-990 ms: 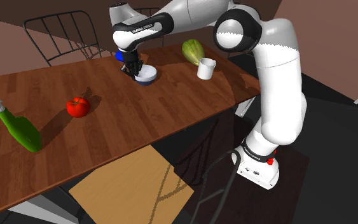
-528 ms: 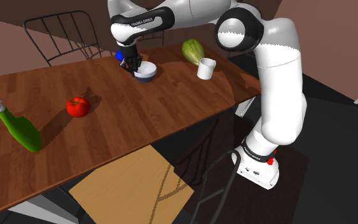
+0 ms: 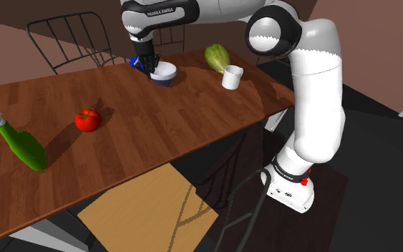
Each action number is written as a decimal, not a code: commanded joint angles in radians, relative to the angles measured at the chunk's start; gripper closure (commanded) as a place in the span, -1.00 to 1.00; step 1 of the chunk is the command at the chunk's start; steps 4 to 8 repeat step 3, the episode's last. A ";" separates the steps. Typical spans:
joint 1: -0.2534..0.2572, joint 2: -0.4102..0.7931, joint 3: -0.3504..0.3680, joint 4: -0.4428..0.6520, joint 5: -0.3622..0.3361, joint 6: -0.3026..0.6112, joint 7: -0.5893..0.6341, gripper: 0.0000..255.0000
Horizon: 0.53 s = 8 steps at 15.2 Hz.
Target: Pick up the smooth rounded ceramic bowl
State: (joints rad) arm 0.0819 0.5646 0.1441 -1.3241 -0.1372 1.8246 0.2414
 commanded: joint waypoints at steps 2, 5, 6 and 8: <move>0.001 -0.001 0.000 0.030 0.001 -0.031 -0.002 1.00; 0.001 0.000 0.000 0.031 0.001 -0.031 -0.002 1.00; 0.001 0.000 0.000 0.031 0.001 -0.031 -0.002 1.00; 0.001 0.000 0.000 0.031 0.001 -0.031 -0.002 1.00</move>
